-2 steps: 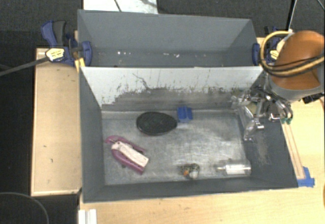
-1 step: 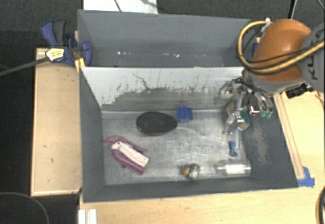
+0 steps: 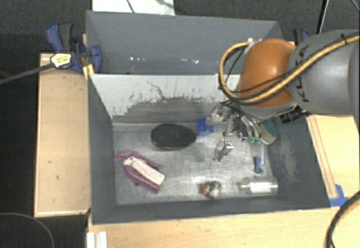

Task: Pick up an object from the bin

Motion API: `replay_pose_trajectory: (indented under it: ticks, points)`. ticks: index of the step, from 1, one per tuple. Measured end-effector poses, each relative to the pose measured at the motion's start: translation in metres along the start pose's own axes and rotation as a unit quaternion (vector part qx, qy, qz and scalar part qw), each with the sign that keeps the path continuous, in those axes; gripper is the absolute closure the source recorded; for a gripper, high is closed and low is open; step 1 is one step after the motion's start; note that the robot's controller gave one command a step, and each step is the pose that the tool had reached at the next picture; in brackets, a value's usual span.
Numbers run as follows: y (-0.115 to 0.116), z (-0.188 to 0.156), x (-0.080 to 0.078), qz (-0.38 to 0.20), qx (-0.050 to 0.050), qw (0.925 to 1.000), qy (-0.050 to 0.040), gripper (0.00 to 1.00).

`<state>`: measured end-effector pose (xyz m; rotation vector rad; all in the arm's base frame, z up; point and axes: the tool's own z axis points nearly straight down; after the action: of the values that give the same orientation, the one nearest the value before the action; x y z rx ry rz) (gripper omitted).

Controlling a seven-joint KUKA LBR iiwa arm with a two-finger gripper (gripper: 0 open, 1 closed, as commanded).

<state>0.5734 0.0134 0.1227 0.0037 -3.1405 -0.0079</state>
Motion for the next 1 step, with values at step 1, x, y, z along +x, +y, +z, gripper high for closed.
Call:
replay_pose_trajectory:
  ticks: [1]
  points:
    - [0.0225, -0.1016, 0.0096, -0.006, 0.002, 1.0000, -0.0062, 0.00]
